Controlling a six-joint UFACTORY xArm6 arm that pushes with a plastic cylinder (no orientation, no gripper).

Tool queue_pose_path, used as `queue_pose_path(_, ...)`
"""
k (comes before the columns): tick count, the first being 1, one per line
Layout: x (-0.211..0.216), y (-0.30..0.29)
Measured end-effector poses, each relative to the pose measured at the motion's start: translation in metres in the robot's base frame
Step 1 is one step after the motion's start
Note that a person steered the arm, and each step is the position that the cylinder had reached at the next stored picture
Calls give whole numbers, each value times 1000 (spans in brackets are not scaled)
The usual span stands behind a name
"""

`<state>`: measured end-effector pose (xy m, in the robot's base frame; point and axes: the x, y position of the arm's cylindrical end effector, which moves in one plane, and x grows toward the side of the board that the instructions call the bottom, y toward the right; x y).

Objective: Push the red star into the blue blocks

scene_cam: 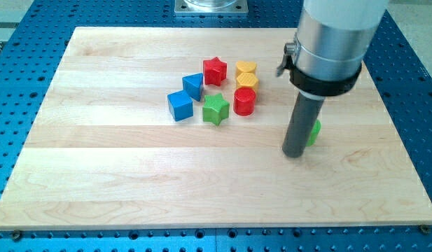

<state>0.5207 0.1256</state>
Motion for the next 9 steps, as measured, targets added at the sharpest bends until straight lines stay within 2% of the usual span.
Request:
queue_pose_path(1,-3,13)
queue_pose_path(3,-103,16)
queue_pose_path(4,-50,31)
queue_pose_path(5,-66,69)
queue_pose_path(6,-106,56)
queue_pose_path(9,-117,41)
